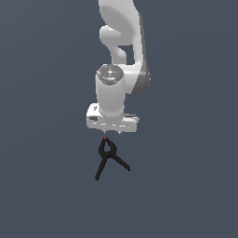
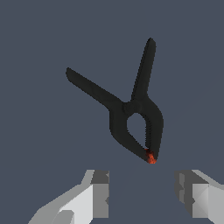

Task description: Pick up the object and move it to a goal position.

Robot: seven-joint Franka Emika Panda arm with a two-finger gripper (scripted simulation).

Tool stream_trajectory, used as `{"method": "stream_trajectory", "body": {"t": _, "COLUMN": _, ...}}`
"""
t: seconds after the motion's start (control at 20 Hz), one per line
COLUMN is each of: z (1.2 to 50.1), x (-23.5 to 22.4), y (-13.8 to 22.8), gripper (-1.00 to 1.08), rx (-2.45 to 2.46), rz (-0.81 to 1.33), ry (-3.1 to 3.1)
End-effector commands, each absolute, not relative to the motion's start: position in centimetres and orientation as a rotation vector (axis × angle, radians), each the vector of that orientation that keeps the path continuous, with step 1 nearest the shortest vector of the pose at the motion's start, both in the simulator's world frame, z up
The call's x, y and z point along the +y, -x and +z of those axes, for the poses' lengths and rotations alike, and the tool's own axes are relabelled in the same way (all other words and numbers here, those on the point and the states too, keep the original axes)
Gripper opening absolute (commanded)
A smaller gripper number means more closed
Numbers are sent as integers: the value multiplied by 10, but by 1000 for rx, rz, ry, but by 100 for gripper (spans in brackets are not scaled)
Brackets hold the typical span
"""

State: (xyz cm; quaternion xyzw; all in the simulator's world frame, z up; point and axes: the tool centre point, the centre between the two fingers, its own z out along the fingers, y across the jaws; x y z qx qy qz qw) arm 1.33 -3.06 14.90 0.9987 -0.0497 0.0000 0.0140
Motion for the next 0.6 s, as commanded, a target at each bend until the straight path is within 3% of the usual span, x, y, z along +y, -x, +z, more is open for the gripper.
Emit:
{"method": "stream_trajectory", "body": {"t": 0.0, "z": 143, "x": -35, "y": -25, "gripper": 28, "rx": -175, "rz": 22, "ry": -3102}}
{"method": "stream_trajectory", "body": {"t": 0.55, "z": 100, "x": -66, "y": -97, "gripper": 28, "rx": -290, "rz": 169, "ry": -3041}}
